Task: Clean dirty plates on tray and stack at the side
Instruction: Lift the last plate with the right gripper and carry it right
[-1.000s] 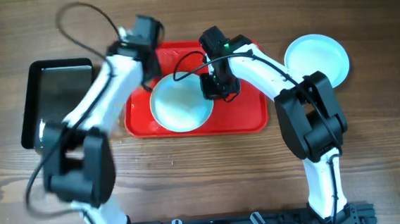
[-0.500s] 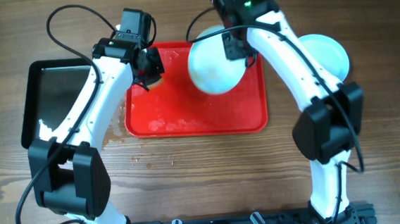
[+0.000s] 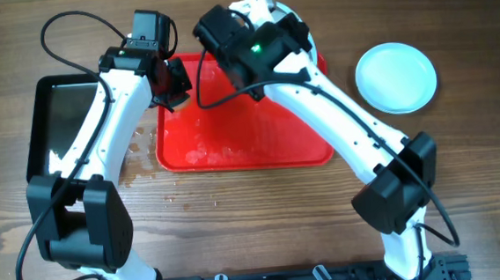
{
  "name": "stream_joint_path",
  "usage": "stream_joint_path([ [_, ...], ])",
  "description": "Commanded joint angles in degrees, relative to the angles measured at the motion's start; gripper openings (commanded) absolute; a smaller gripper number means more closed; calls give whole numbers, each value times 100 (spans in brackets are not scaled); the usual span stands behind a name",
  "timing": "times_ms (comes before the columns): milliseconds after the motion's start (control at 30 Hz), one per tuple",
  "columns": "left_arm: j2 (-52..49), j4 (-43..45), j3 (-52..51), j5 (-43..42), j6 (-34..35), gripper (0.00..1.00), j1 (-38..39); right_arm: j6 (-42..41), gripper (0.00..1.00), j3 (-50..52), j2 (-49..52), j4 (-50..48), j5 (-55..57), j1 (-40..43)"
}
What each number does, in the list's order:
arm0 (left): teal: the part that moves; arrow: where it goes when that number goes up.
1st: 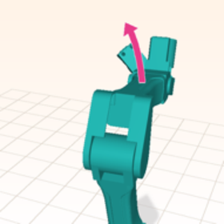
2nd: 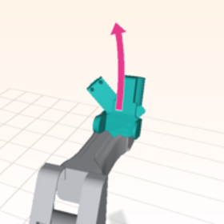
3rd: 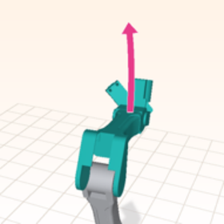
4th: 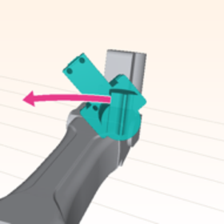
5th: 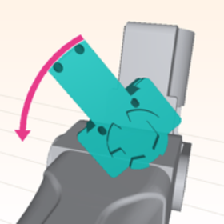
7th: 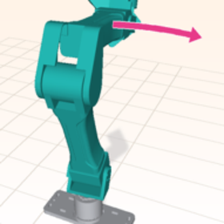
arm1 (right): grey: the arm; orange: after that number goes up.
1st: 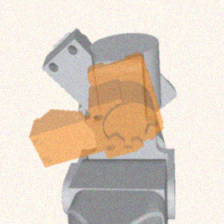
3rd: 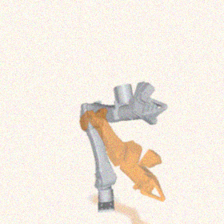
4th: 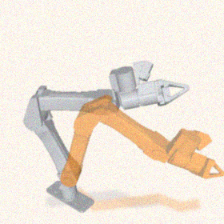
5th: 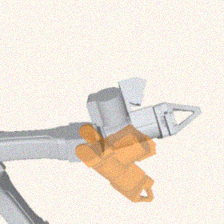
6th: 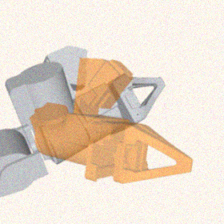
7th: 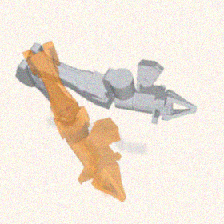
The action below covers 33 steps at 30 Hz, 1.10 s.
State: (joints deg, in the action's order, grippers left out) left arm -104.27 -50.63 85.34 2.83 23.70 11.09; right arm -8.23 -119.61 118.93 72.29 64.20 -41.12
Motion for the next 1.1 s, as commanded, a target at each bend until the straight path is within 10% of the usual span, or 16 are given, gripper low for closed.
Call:
stream_joint_path([
  [0, -15, -13, -24, -90, 74, 4, -13, -391, 4, -85, -81, -24, 739, -122],
  [900, -15, -28, -28, -92, 74, 4, -9, -1056, 4, -85, -81, -20, -844, -103],
  [1067, -15, -55, -28, -94, 74, 4, -7, -890, 4, -85, -81, 35, -3165, 398],
])
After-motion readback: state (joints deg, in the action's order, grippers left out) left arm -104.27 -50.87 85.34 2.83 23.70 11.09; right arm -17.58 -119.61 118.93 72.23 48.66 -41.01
